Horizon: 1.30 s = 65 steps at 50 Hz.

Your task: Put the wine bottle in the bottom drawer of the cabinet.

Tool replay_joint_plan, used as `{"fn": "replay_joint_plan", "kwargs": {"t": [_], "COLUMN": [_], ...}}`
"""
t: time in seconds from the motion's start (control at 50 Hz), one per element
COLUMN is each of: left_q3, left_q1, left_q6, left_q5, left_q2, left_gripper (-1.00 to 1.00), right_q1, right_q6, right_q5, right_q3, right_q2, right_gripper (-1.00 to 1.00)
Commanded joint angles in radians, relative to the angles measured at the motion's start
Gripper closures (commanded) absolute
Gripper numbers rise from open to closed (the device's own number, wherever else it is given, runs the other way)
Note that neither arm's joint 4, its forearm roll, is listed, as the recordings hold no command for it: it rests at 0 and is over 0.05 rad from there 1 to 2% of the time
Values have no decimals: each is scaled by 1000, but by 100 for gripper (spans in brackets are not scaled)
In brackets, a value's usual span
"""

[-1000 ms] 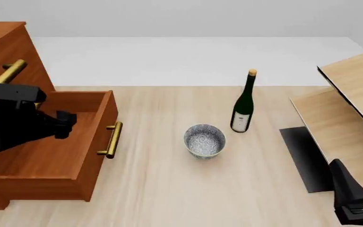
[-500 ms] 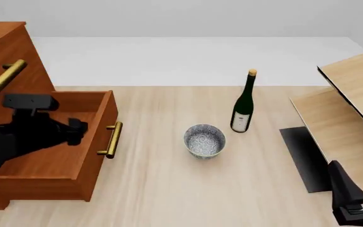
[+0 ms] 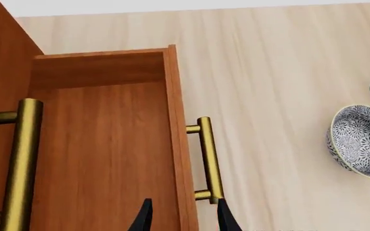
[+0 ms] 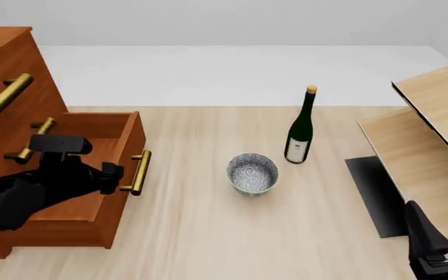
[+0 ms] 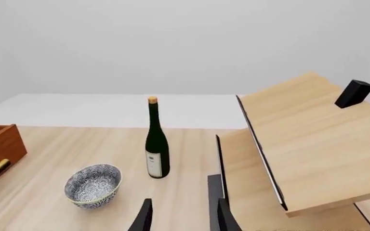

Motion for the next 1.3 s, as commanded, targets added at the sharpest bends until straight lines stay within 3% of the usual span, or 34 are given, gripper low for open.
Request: {"fn": "replay_joint_plan", "kwargs": {"t": [0.02,0.56,1.3], "left_q3": [41,94,104], "left_q1": [-13,-42,-128], "left_q6": [-3,-39,-93], "left_q5": [-75,-206,-233], "left_q2": [51,166,190], "left_gripper": [-100,-100,-100], "right_q1": [3,-3,-4], "right_q6": [5,8,8], "right_q5": [19,35,40], "right_q3": [3,2,1], "right_q2": [-18,-31,-34], "right_gripper": [-100,-100,-100]}}
